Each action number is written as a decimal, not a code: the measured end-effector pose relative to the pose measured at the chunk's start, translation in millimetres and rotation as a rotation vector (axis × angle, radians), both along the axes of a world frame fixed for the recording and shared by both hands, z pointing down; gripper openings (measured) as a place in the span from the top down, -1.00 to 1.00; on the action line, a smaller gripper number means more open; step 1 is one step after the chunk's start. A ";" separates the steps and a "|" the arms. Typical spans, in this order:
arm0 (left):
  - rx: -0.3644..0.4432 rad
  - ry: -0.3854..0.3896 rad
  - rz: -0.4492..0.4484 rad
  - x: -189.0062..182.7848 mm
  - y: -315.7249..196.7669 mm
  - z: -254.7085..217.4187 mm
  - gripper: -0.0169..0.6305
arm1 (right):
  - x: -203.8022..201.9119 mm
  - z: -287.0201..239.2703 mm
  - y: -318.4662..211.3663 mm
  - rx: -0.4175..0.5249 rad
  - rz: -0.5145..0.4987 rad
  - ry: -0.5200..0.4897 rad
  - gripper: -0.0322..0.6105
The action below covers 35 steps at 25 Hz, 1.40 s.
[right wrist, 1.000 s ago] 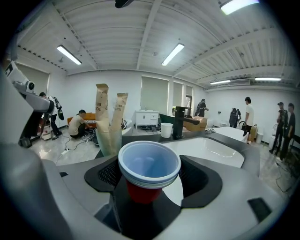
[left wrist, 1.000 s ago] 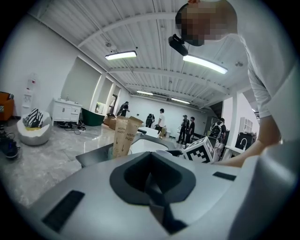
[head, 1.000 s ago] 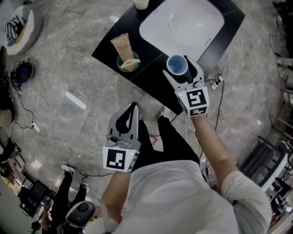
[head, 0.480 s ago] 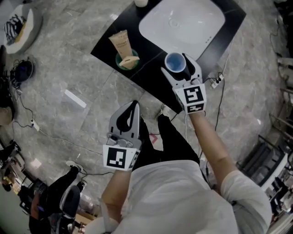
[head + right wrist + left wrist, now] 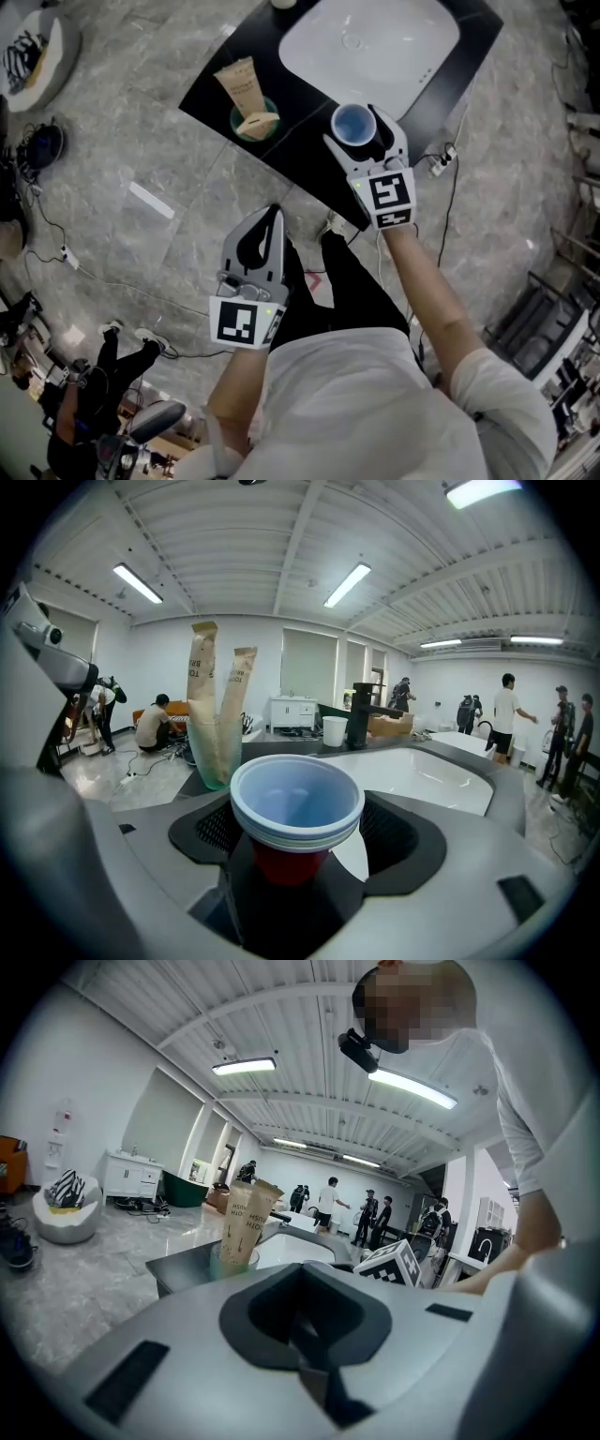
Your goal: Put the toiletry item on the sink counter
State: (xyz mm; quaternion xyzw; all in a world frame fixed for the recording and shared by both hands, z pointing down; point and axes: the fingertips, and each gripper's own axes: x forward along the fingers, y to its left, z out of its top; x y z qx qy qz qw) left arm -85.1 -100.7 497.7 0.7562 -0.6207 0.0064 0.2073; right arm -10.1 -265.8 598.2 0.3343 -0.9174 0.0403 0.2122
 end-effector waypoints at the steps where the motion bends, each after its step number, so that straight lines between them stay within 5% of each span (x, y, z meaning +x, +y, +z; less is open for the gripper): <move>1: -0.001 0.000 0.002 0.3 -0.5 0.7 0.94 | -0.3 2.2 1.7 -0.010 -0.005 -0.004 -0.30; 35: -0.019 -0.005 0.064 10.1 -8.2 8.6 0.94 | 5.6 0.9 27.2 -0.003 -0.041 0.001 -0.30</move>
